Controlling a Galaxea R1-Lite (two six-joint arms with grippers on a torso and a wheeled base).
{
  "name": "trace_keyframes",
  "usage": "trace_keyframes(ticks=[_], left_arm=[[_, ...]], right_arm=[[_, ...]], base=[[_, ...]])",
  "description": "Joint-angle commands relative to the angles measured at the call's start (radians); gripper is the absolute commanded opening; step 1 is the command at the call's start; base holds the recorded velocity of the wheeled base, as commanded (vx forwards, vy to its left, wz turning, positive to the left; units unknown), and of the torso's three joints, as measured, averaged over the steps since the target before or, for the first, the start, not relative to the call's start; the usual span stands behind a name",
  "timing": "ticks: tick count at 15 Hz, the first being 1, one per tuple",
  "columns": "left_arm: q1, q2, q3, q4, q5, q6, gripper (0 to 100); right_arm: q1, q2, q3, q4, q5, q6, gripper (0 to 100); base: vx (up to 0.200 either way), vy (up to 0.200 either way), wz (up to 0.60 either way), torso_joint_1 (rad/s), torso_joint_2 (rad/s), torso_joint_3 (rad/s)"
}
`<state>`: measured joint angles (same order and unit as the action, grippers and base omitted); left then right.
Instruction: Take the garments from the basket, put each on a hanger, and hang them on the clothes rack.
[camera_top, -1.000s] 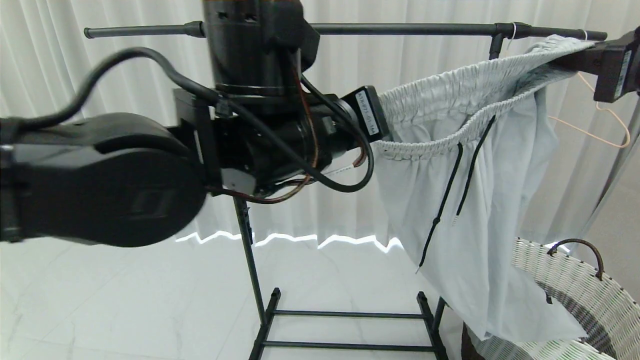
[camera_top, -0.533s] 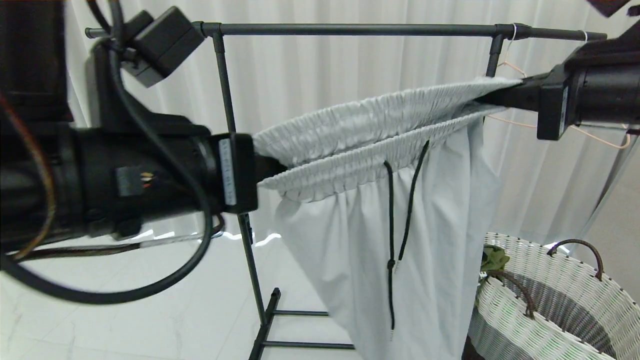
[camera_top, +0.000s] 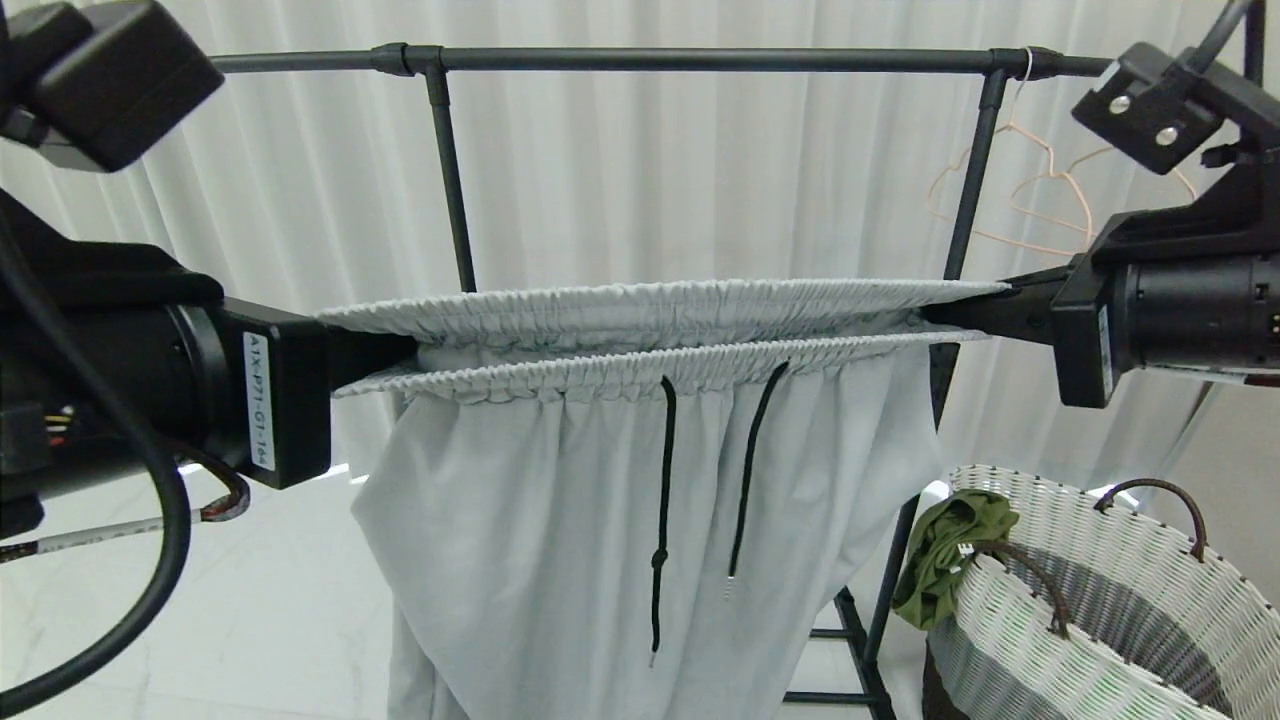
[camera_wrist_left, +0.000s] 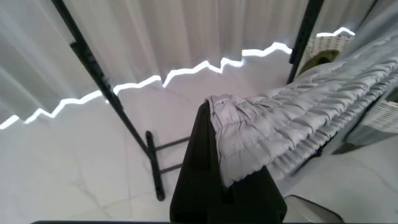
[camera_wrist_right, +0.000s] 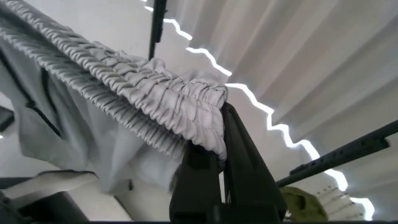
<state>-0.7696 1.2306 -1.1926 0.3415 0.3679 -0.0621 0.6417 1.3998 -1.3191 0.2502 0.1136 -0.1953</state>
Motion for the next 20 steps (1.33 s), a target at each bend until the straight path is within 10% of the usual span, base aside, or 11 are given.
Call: trace_keyframes(ticks=[1, 9, 20], left_arm=[[-0.005, -0.003, -0.019, -0.001, 0.009, 0.021, 0], [-0.028, 0.084, -0.183, -0.079, -0.014, 0.059, 0], [-0.070, 0.090, -0.082, -0.111, -0.012, 0.050, 0]], right_arm=[[0.010, -0.044, 0.003, 0.004, -0.002, 0.030, 0], [-0.024, -0.068, -0.226, 0.189, -0.109, 0.094, 0], [-0.065, -0.147, -0.161, 0.270, -0.115, 0.117, 0]], base=[[0.000, 0.000, 0.00, 0.000, 0.00, 0.000], [0.000, 0.000, 0.00, 0.000, 0.00, 0.000], [0.000, 0.000, 0.00, 0.000, 0.00, 0.000]])
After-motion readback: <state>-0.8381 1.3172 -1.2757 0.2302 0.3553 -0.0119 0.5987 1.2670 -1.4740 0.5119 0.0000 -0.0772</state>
